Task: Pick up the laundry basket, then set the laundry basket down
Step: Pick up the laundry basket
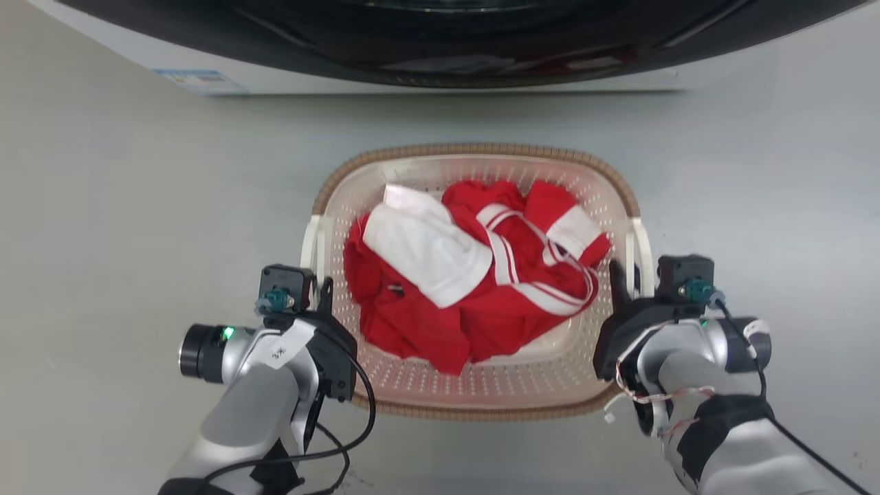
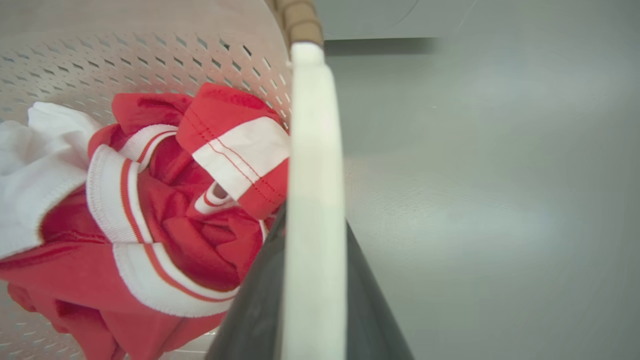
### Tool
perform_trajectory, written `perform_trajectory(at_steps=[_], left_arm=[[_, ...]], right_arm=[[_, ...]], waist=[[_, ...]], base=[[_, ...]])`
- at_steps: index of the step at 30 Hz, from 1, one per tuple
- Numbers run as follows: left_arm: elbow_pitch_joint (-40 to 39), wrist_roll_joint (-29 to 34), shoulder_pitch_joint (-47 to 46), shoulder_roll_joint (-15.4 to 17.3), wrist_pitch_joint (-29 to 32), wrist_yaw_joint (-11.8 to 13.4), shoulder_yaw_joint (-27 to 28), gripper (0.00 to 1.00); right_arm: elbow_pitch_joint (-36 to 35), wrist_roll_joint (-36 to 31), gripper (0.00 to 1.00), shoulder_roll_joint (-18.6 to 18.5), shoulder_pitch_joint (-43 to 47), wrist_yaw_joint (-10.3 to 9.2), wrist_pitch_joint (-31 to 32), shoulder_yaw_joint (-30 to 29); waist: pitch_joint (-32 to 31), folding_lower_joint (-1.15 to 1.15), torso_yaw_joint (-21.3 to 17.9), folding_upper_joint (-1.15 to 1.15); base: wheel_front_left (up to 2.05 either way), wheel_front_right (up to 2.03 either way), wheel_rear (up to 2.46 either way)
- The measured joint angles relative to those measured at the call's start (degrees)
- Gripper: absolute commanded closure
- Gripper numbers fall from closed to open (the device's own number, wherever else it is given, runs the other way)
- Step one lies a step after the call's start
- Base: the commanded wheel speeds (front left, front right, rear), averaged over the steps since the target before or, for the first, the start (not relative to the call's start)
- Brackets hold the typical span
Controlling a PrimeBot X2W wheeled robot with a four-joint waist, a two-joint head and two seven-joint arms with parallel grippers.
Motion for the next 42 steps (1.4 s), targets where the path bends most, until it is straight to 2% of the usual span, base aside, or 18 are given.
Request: perform_trajectory(at_steps=[12,42], left_arm=[[1.15,-1.92,7.05,0.03,1.35,0.13,-2.5,1.0],[2.87,-7.42,24.74,0.58,7.08,0.18,-8.04,1.0]], right_arm=[[-0.73,3.82,1.0,0.14,6.99,0.0,2.66,4.92],[-4.1,14.37,1.0,-0.09,24.22,-0.51,11.29,16.61]], waist=[[-7.87,0.0,-0.62,0.0],[-32.64,-0.01,-2.99,-0.01]], base=[[0.0,0.0,0.0],[0.0,0.0,0.0]])
